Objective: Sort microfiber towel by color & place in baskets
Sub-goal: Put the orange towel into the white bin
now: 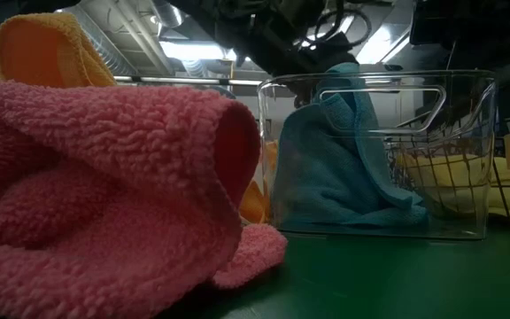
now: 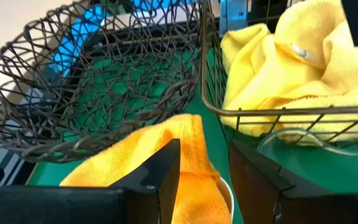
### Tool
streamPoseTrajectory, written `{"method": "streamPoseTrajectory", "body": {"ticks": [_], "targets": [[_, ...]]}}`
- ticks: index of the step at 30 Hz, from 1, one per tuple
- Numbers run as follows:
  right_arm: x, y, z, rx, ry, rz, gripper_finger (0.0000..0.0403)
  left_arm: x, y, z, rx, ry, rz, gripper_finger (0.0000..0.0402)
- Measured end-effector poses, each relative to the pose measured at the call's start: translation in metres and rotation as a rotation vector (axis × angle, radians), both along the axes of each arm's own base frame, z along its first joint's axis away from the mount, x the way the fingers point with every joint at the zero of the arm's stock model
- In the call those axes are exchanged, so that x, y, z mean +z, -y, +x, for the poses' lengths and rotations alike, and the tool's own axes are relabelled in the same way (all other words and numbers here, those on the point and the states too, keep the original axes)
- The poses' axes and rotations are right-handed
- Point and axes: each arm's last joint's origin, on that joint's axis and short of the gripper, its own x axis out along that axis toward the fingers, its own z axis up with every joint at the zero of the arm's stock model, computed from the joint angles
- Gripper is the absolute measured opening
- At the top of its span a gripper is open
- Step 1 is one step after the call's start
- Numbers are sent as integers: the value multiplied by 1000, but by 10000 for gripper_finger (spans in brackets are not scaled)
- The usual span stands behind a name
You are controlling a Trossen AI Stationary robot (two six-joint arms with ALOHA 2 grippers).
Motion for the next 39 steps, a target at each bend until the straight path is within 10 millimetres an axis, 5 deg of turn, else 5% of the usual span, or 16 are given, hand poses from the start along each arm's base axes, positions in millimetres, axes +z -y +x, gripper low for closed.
{"method": "streamPoseTrajectory", "body": {"ticks": [17,22,28,35,39], "targets": [[0,0,0,0,-1,0,184,-22,-6,-1,76,36,44,129],[0,0,0,0,-1,0,184,-28,-5,0,74,16,43,94],[0,0,0,0,-1,0,184,-16,-5,-4,103,28,61,9],[0,0,0,0,0,0,184,19,-4,-26,138,-43,74,3],[0,0,0,0,1,0,184,19,-5,-40,156,-180,71,2]]}}
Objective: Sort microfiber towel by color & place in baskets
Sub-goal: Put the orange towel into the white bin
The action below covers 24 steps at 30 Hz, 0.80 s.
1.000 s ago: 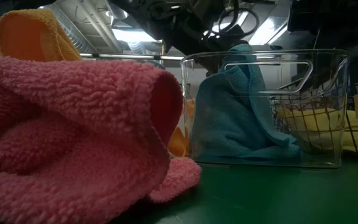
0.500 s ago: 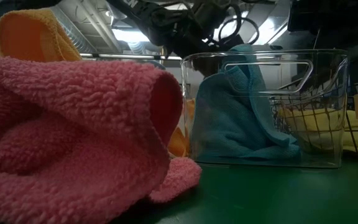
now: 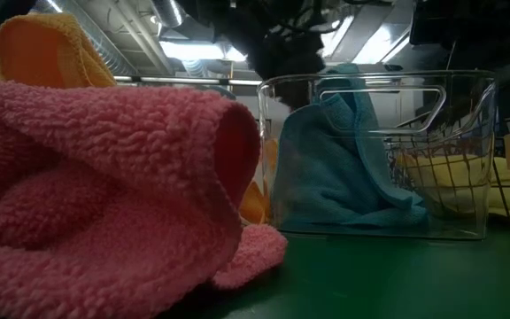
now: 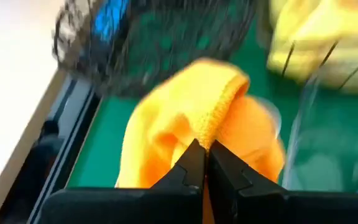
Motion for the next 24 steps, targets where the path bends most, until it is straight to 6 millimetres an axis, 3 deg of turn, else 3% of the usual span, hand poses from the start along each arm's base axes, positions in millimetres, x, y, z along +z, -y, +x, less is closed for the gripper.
{"method": "streamPoseTrajectory", "body": {"ticks": [7,11,19,24], "targets": [[0,0,0,0,0,0,184,-35,-11,-10,43,-247,-20,2],[0,0,0,0,0,0,184,-50,-18,-7,59,-280,-24,2],[0,0,0,0,0,0,184,-47,-17,-7,61,-273,-14,6],[0,0,0,0,0,0,184,-39,-12,-4,69,-244,-24,45]]}}
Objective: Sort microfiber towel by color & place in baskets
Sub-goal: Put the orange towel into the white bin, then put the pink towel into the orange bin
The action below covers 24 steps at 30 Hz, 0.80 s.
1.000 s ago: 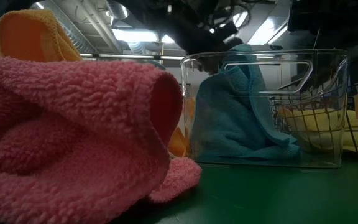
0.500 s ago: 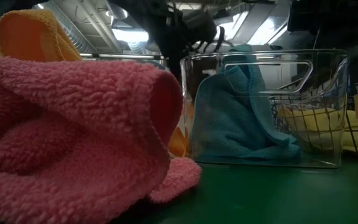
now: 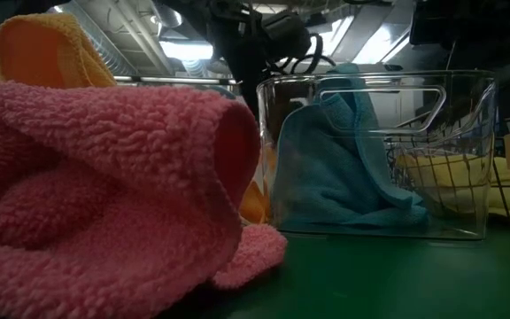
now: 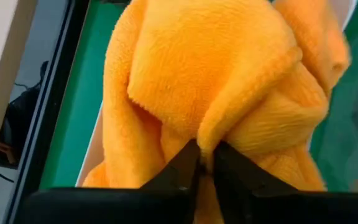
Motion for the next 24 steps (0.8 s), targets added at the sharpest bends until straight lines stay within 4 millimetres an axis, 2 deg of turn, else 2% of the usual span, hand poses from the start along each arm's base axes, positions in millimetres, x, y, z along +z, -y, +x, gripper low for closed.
{"method": "streamPoseTrajectory", "body": {"ticks": [8,17,24], "targets": [[0,0,0,0,-1,0,184,23,15,6,-29,-14,0,119],[0,0,0,0,-1,0,184,65,26,5,-41,-69,6,125],[0,0,0,0,0,0,184,83,28,-9,9,-187,-46,125]]}}
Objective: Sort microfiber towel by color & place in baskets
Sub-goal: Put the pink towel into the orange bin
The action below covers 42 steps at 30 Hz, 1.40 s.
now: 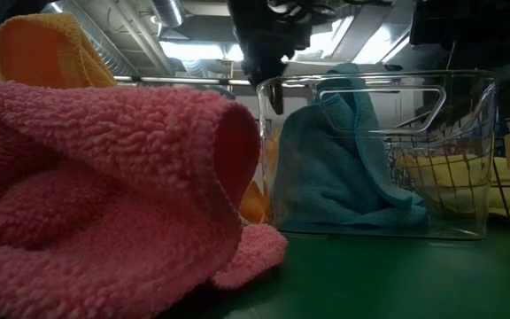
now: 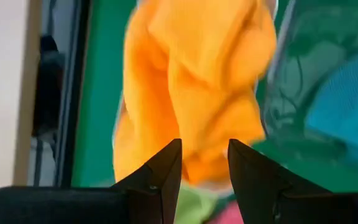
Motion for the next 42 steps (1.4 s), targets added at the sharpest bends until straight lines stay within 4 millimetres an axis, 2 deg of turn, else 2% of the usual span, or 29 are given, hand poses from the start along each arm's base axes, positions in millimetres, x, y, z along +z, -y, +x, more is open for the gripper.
{"method": "streamPoseTrajectory", "body": {"ticks": [8,15,24,38,42], "targets": [[0,0,0,5,1,-3,184,-14,13,-18,-9,-179,-241,125],[0,0,0,21,4,-14,184,-41,29,-25,-37,-294,-249,125],[0,0,0,21,4,-14,184,-82,31,-35,-32,-372,-256,125],[0,0,0,21,4,-14,184,-118,32,-47,-25,-412,-228,124],[0,0,0,21,4,-14,184,-117,41,-45,-67,-411,-214,93]]}}
